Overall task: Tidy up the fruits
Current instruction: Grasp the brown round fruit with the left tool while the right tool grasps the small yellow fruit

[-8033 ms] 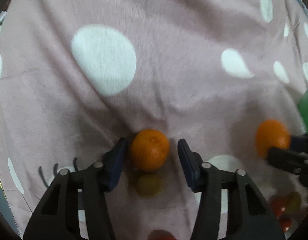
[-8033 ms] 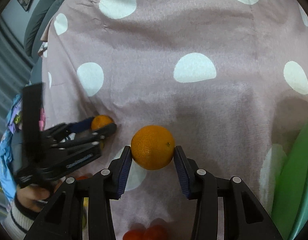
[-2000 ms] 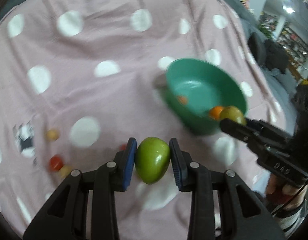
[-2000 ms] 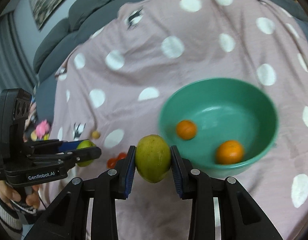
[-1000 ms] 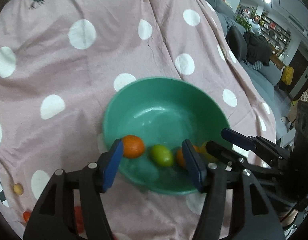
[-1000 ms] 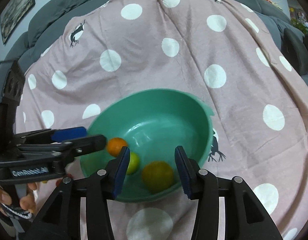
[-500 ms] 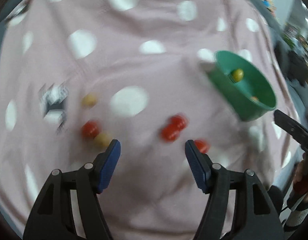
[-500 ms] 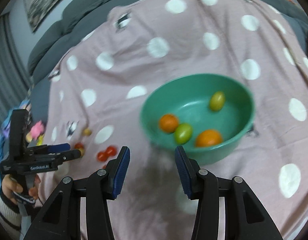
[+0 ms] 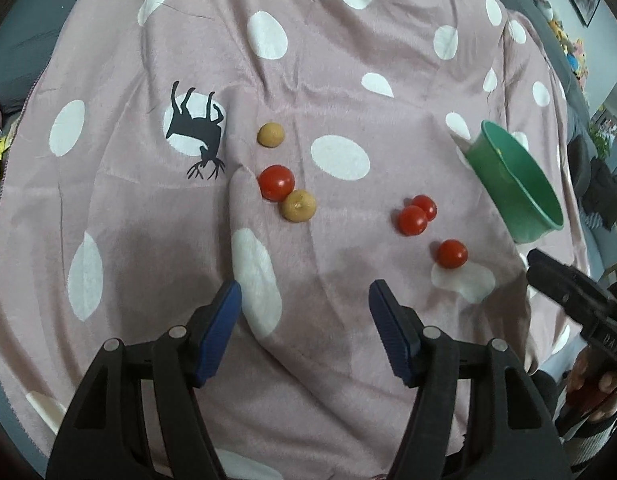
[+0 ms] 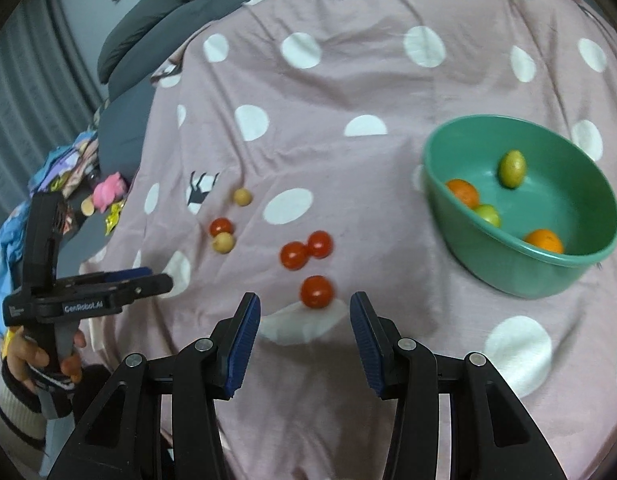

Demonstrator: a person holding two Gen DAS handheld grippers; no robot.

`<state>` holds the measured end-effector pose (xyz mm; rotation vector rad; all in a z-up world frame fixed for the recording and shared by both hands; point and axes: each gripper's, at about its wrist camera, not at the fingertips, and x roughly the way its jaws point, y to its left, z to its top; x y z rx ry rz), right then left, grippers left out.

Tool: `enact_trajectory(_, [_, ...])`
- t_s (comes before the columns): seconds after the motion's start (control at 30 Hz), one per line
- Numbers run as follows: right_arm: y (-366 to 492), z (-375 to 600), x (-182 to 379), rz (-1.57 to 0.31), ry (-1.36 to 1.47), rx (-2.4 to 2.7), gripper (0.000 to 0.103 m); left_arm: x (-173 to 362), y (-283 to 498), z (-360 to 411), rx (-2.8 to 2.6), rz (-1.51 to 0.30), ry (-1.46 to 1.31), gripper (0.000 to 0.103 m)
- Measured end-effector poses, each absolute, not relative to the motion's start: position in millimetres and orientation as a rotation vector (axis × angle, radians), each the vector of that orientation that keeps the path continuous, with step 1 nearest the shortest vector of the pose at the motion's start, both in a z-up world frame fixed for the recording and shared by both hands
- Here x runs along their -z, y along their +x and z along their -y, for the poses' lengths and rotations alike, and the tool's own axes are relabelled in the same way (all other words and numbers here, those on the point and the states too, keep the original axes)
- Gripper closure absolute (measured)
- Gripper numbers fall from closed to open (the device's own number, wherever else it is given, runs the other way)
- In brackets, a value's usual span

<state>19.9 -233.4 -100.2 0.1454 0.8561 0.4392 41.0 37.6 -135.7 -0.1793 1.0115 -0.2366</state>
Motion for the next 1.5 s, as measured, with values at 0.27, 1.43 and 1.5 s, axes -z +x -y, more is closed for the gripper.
enact_trajectory(0.27, [31.2,211.4,103.9,-0.872,0.136,-0.497,0.056,137.6,63.6,-23.3,0.277,-1.005,-0.177,0.038])
enact_trajectory(1.43, [84.5,182.5,126.2,-0.954,0.166,-0.565,0.056,137.8,116.8,-31.4,0.237,-0.916,-0.114,0.076])
enact_trajectory(1.5, [95.9,171.8,125.4,-0.955,0.164,-0.579,0.056,130.6,116.5,-45.4,0.223,-0.892,-0.135,0.076])
